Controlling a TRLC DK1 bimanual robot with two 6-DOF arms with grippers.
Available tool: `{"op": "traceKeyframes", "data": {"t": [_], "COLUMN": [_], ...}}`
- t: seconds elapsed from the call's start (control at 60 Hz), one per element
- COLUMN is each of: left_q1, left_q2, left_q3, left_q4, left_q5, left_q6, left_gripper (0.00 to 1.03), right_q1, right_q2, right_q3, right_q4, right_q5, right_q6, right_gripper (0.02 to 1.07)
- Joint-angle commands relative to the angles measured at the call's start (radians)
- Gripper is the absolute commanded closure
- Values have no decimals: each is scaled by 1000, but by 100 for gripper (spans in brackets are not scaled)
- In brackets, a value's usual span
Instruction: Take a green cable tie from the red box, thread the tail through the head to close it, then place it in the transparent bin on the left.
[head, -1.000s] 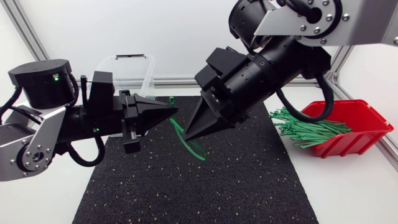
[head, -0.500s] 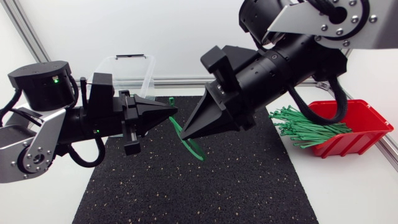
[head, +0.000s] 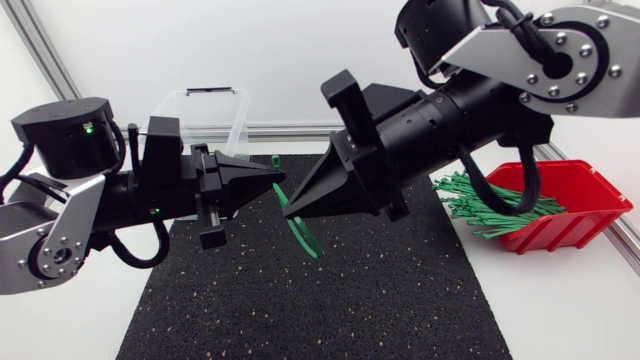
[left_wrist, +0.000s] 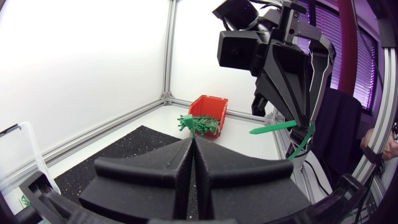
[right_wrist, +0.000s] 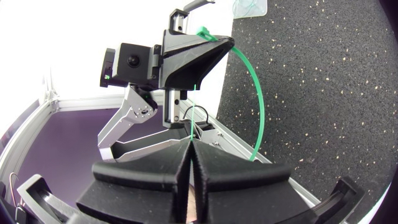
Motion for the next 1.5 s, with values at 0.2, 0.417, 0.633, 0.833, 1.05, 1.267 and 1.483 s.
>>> {"op": "traceKeyframes", "data": {"t": [0.2,0.417,0.633,0.833,1.05,1.267,1.483], "left_q1": [-18,-19,-21,-28,-37,-37,-39], "left_q2": [10,16,14,7,-1,-10,-10], "left_q3": [-37,-42,-42,-39,-31,-36,-41], "left_q4": [18,25,26,28,41,43,43], "left_q5": [0,-1,-7,-10,-20,-26,-26], "left_q6": [-5,-7,-8,-19,-33,-34,-34], "left_gripper": [100,100,100,100,100,100,100], "right_q1": [4,-24,-42,-47,-51,-62,-65], "right_q2": [-20,-5,1,16,33,33,32], "right_q3": [-37,-46,-49,-58,-63,-68,-63], "right_q4": [51,93,106,134,153,159,166], "right_q5": [-11,-18,-20,-26,-28,-28,-24], "right_q6": [86,123,136,155,159,159,167], "right_gripper": [102,102,102,102,102,102,102]}}
